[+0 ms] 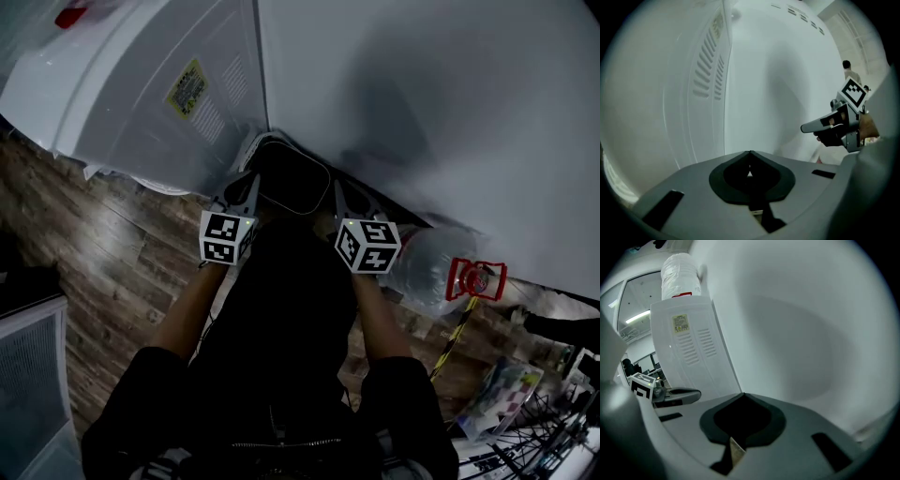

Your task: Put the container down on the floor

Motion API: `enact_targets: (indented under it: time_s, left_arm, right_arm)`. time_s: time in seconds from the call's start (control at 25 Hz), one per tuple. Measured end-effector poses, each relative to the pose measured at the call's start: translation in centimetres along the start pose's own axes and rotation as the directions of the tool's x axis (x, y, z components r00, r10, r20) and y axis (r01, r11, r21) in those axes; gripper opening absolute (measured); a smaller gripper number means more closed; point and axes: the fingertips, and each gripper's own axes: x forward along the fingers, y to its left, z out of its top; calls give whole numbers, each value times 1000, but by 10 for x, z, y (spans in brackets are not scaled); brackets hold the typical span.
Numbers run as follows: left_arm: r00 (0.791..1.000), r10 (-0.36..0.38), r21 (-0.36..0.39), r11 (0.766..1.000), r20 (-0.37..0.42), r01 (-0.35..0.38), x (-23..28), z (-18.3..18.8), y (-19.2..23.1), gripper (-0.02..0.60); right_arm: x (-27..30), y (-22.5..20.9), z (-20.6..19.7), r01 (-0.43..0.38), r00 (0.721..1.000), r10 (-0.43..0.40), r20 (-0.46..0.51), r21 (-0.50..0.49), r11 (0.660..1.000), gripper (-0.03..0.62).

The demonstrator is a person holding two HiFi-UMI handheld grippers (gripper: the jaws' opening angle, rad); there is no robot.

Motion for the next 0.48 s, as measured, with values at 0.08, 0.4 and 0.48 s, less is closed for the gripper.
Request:
enact_targets:
  time_s: [0.08, 0.4, 0.48]
  left_arm:
    - [1000, -8, 5, 1000, -16, 8, -12, 19, -4, 15]
    - [999, 13, 9, 1000, -29, -13, -70, 130, -18, 15]
    - [1000, 14, 3, 1000, -27, -14, -88, 161, -26, 15]
  right_arm:
    - [-12, 12, 16, -7, 1000, 7, -15, 5, 1000, 9]
    - [-80, 54, 101, 5, 997, -3, -78, 33, 999, 9]
    - [-104, 66, 122, 9, 996, -4, -90, 47, 999, 9]
